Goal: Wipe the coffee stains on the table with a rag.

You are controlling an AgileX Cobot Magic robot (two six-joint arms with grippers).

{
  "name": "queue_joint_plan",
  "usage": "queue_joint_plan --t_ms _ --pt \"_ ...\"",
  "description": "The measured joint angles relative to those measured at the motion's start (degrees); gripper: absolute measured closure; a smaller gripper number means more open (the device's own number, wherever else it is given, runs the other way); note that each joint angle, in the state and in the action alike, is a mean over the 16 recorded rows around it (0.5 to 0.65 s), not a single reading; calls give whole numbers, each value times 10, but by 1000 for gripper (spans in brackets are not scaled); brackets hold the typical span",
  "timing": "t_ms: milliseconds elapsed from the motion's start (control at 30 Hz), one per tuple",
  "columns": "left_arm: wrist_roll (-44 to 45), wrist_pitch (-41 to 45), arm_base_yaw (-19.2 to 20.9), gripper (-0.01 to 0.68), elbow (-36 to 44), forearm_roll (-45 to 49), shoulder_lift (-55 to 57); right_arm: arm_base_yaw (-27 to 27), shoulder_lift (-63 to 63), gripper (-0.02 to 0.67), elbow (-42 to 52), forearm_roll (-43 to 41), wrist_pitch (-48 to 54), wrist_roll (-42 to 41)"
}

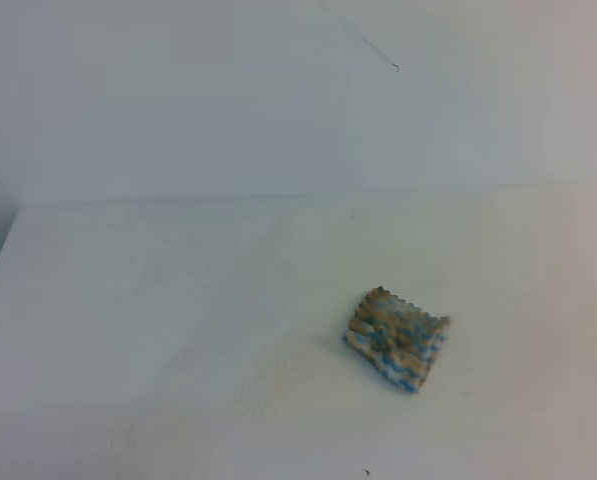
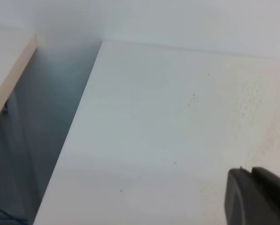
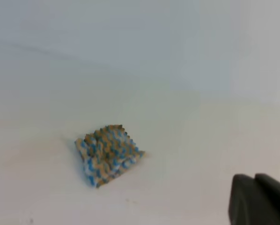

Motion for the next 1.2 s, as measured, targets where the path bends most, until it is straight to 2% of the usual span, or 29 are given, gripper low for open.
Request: queue_joint_plan --t_ms 267,667,833,1200 --pt "0 -1 0 672 0 0 0 0 -70 650 80 4 17 11" --pt "0 -1 0 672 0 0 0 -13 -84 651 97 0 34 12" --pt "0 -1 0 672 0 0 0 -62 -97 651 107 0 -6 12" --pt "0 -1 0 672 0 0 0 -231 -147 651 174 8 -170 30"
